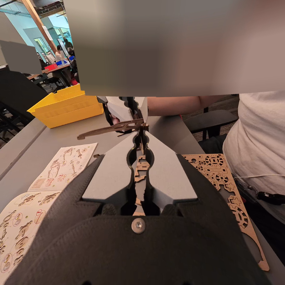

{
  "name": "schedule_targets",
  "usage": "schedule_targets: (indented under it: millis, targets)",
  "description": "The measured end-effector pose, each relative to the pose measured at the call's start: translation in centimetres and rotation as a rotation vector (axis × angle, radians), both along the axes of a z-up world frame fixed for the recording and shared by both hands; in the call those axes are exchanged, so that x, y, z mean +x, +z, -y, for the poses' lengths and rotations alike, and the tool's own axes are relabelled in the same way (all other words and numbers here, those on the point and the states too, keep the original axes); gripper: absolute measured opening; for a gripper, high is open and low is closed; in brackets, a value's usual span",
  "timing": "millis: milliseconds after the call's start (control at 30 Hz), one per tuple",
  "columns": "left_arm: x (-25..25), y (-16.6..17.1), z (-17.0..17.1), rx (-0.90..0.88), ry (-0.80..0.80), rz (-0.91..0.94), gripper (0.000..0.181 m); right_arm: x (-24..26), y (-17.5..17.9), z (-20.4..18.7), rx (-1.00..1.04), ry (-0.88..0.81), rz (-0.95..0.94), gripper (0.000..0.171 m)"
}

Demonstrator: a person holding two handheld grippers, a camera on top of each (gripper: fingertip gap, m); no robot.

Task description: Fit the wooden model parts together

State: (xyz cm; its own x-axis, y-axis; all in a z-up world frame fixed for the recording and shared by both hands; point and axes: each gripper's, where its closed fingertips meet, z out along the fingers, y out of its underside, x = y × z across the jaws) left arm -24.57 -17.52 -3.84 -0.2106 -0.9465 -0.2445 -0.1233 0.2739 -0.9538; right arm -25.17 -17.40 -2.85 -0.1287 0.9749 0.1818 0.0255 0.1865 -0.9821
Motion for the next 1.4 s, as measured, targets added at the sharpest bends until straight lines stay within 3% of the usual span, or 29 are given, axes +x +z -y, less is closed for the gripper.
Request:
schedule_targets:
  millis: [567,1000,1300,1400]
  targets:
    - [0.3,-1.8,0.9,0.068,-0.033,-0.080,0.000,0.2,-1.7,1.1,-0.083,0.073,0.145,0.012]
    - [0.7,-2.5,0.7,0.091,-0.010,-0.106,0.000,0.5,-3.0,0.4,-0.041,0.004,0.251,0.013]
    - [0.8,-1.9,0.0,0.128,0.035,-0.080,0.000,0.5,-2.5,0.0,-0.039,-0.027,0.222,0.012]
    - [0.9,-1.4,-0.8,0.138,0.086,-0.050,0.000,0.5,-2.0,-0.2,-0.056,-0.039,0.190,0.026]
